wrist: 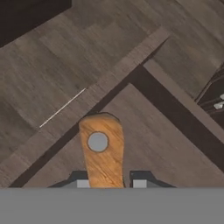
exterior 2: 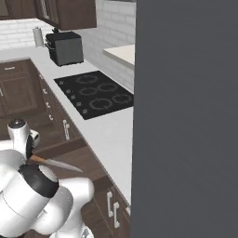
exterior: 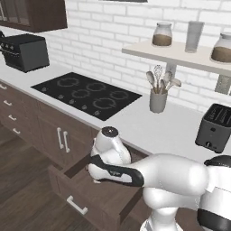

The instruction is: Pick up the knife from the drawer and place it on the cutting board. Then place the meat from the plate to the cutting board.

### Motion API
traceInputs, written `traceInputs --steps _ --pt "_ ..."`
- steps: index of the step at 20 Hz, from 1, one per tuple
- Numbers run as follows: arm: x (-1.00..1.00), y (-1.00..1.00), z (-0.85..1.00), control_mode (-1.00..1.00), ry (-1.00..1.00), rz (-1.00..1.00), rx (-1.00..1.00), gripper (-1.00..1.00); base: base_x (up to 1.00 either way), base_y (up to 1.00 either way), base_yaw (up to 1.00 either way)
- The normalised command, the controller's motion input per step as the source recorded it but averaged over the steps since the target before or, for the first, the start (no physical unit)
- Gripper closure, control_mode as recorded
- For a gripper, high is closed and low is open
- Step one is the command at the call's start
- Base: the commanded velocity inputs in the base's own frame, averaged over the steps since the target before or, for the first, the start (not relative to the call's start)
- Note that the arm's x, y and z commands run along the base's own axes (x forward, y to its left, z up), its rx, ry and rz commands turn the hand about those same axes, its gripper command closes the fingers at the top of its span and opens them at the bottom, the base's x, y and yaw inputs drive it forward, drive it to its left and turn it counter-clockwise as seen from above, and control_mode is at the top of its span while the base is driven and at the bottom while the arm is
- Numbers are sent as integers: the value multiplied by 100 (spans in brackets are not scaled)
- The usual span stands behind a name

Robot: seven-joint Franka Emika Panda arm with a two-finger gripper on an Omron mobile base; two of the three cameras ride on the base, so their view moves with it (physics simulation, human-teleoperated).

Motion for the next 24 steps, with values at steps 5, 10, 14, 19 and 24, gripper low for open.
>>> traceInputs --steps 5,10,14,19,24 --pt "0 15 100 -100 0 -15 3 100 0 0 0" --pt "-10 -1 100 -100 7 -17 1 100 0 0 0" --pt "-29 -33 100 -100 26 -10 -2 100 0 0 0" --pt "-39 -73 100 -100 23 -2 -16 100 0 0 0" --pt "-26 -66 89 -100 10 5 -27 100 0 0 0"
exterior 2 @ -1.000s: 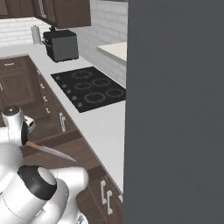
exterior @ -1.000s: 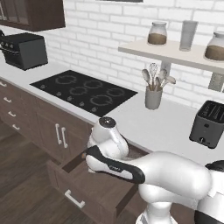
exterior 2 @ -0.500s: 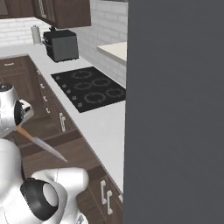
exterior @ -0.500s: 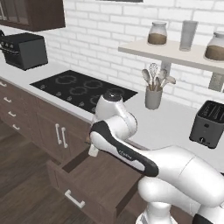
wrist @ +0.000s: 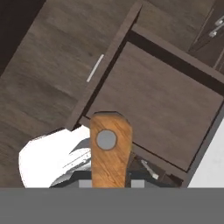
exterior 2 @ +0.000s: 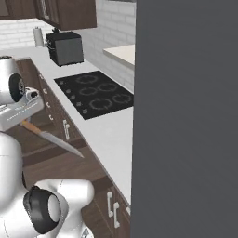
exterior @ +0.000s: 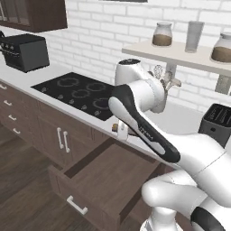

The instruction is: Pick up the knife from the drawer and place it on the cutting board. Then place the meat from the plate to the cutting board.

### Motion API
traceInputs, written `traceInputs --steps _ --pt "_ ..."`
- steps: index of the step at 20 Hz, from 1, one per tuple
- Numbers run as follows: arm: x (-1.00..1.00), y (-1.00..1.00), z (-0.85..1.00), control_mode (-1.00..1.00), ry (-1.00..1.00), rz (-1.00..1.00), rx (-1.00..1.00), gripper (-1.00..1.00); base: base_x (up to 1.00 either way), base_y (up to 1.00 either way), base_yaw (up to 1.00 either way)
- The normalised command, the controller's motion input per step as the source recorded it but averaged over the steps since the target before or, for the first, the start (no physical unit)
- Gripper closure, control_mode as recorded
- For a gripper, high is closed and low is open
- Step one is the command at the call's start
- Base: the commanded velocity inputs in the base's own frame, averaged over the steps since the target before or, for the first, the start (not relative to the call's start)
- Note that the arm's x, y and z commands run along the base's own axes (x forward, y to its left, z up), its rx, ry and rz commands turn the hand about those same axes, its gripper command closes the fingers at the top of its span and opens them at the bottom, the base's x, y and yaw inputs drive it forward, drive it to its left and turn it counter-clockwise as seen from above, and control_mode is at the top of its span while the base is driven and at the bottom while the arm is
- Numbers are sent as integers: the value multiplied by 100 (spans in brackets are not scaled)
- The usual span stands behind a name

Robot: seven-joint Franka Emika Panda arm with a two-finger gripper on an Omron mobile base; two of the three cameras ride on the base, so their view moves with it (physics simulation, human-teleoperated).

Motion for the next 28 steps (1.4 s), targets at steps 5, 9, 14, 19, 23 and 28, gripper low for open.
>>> traceInputs --steps 5,9,14,19,23,28 --pt "-4 -48 43 -100 0 18 -10 100 0 0 0" --pt "-47 -62 7 -100 -7 9 2 100 0 0 0" --pt "-54 -22 0 -100 -11 0 7 100 0 0 0" --pt "0 0 0 100 0 0 0 100 -35 36 2" --pt "0 0 0 100 0 0 0 100 -73 99 33" --pt "0 0 0 100 0 0 0 100 -32 91 78"
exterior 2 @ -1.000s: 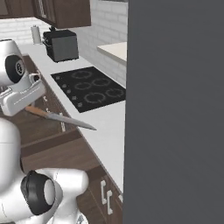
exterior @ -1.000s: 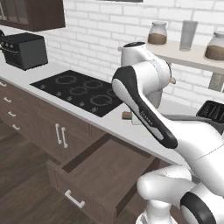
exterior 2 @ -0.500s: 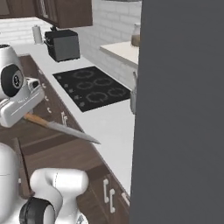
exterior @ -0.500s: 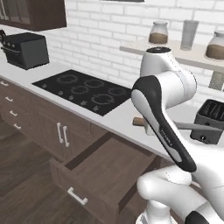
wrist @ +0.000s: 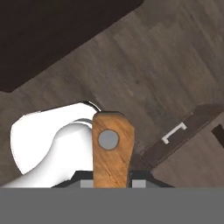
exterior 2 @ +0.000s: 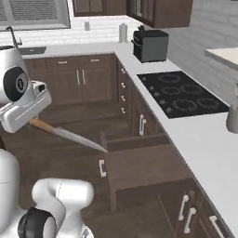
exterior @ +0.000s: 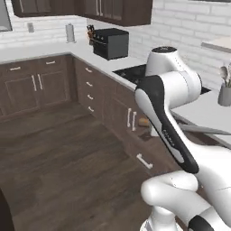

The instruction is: Pick up the knife from the drawer and place it on the cutting board. Then place the meat from the plate to the cutting board.

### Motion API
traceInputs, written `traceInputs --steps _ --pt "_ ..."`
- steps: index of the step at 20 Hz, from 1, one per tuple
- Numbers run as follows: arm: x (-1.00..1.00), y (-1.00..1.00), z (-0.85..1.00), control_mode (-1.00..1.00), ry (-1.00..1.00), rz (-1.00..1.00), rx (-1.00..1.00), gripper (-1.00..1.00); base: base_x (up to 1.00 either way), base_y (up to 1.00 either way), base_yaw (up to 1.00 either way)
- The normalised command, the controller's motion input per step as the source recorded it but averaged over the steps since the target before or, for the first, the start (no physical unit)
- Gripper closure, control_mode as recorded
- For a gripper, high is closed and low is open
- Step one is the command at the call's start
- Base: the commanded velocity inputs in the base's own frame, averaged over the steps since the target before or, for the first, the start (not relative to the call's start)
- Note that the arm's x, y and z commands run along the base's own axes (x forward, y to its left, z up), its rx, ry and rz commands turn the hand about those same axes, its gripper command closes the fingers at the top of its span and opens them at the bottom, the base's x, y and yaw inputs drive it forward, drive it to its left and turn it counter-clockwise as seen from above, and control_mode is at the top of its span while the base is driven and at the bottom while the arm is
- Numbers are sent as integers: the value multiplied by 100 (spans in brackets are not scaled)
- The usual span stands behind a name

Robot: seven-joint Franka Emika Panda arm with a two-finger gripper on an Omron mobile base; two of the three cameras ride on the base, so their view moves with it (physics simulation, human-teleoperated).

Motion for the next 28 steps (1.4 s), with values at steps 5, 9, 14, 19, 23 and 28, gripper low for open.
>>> traceInputs --steps 5,9,14,19,23,28 --pt "0 0 0 100 0 0 0 100 -9 62 92" --pt "0 0 0 100 0 0 0 100 -2 55 93" --pt "0 0 0 100 0 0 0 100 -9 31 86" --pt "0 0 0 100 0 0 0 100 -6 1 62" --pt "0 0 0 100 0 0 0 100 68 -22 48" --pt "0 0 0 100 0 0 0 100 100 -60 12"
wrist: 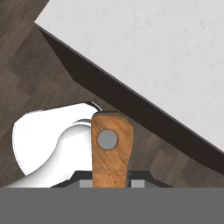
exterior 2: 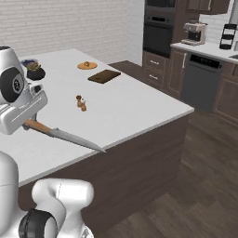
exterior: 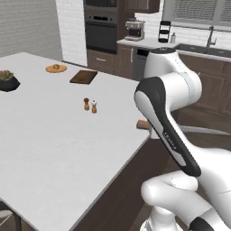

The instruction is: Pick up the knife from the drawer and place it on the cutting board. Then place the meat from the plate to the cutting board.

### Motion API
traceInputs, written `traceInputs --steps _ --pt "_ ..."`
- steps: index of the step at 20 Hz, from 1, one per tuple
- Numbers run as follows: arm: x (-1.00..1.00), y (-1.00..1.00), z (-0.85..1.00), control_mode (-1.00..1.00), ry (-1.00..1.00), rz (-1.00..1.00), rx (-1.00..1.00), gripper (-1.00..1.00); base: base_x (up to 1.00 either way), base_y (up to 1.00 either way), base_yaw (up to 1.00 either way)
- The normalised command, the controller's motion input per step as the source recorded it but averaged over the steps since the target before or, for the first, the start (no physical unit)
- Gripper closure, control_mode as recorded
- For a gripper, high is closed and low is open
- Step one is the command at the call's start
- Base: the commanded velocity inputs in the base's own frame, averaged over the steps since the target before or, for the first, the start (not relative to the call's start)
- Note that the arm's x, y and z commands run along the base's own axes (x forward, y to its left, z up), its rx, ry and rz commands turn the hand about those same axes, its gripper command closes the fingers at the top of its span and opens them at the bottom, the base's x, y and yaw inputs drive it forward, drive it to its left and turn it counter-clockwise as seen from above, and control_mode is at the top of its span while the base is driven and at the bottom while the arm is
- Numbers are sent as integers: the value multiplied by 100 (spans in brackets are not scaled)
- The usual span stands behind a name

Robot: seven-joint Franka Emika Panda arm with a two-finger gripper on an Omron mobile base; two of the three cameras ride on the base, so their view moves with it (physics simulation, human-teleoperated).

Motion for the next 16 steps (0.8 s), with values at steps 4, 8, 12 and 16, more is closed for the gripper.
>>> traceInputs --steps 4,8,12,16 --pt "0 0 0 100 0 0 0 100 100 -34 -1" --pt "0 0 0 100 0 0 0 100 100 -60 -8" --pt "0 0 0 100 0 0 0 100 84 -97 -22" --pt "0 0 0 100 0 0 0 100 38 -100 -40"
